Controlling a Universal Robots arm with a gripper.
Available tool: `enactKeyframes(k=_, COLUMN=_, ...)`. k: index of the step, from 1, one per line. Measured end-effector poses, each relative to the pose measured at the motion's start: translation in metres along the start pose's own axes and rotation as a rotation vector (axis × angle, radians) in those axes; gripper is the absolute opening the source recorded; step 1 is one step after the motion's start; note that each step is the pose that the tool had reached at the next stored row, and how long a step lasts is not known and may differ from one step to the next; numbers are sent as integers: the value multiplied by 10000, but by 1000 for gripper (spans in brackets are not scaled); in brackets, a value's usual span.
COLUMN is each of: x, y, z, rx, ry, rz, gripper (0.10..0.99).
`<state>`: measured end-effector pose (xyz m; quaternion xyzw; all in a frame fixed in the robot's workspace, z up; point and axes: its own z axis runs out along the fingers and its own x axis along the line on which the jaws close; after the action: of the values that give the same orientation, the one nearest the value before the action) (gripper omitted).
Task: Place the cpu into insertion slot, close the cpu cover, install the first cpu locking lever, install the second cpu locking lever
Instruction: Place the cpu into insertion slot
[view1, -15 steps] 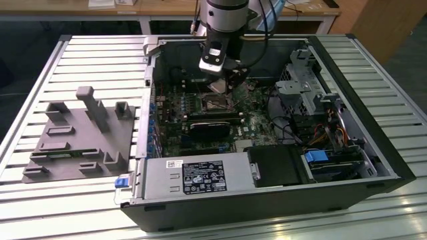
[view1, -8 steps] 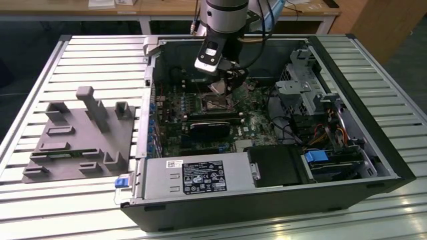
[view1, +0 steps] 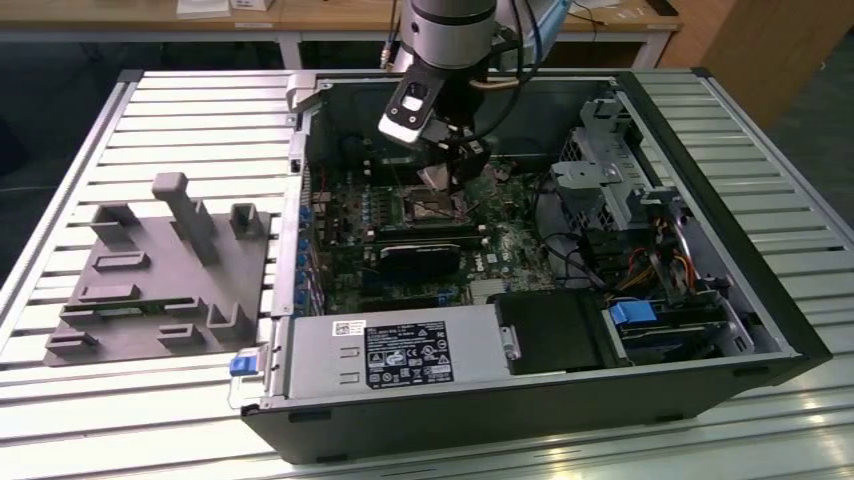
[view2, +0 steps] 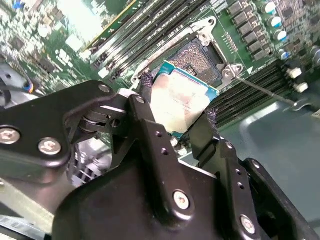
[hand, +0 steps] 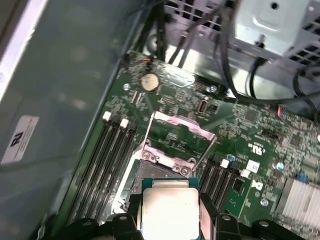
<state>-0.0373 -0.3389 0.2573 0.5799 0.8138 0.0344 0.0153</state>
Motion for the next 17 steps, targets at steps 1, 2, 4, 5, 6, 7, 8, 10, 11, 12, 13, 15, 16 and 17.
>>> enactKeyframes(k=1, x=0, y=0, z=4, rx=-3, ry=-13, rz=181, gripper=537)
enactKeyframes(k=2, x=0, y=0, z=7, rx=-6, ry=-26, rz=359, gripper=537)
enactKeyframes(k=4, x=0, y=-1, z=14, rx=-11, ry=-53, rz=718, gripper=537)
enactKeyframes(k=5, x=0, y=-1, z=18, rx=-14, ry=-66, rz=898, gripper=537)
enactKeyframes(k=6, x=0, y=-1, z=22, rx=-17, ry=-80, rz=1087, gripper=537)
enactKeyframes(k=7, x=0, y=-2, z=25, rx=-19, ry=-93, rz=1267, gripper=537)
enactKeyframes(k=8, x=0, y=-2, z=29, rx=-21, ry=-107, rz=1447, gripper=537)
enactKeyframes(k=10, x=-1, y=-2, z=36, rx=-26, ry=-133, rz=1805, gripper=537)
enactKeyframes(k=11, x=0, y=-3, z=39, rx=-29, ry=-147, rz=1984, gripper=537)
enactKeyframes(k=12, x=-1, y=-3, z=43, rx=-32, ry=-160, rz=2163, gripper=537)
enactKeyframes(k=13, x=-1, y=-3, z=49, rx=-36, ry=-174, rz=2359, gripper=537)
enactKeyframes(k=15, x=0, y=-4, z=63, rx=-41, ry=-197, rz=2678, gripper=537)
enactKeyframes(k=16, x=1, y=-5, z=71, rx=-42, ry=-206, rz=2799, gripper=537)
enactKeyframes(k=17, x=2, y=-5, z=81, rx=-44, ry=-213, rz=2894, gripper=537)
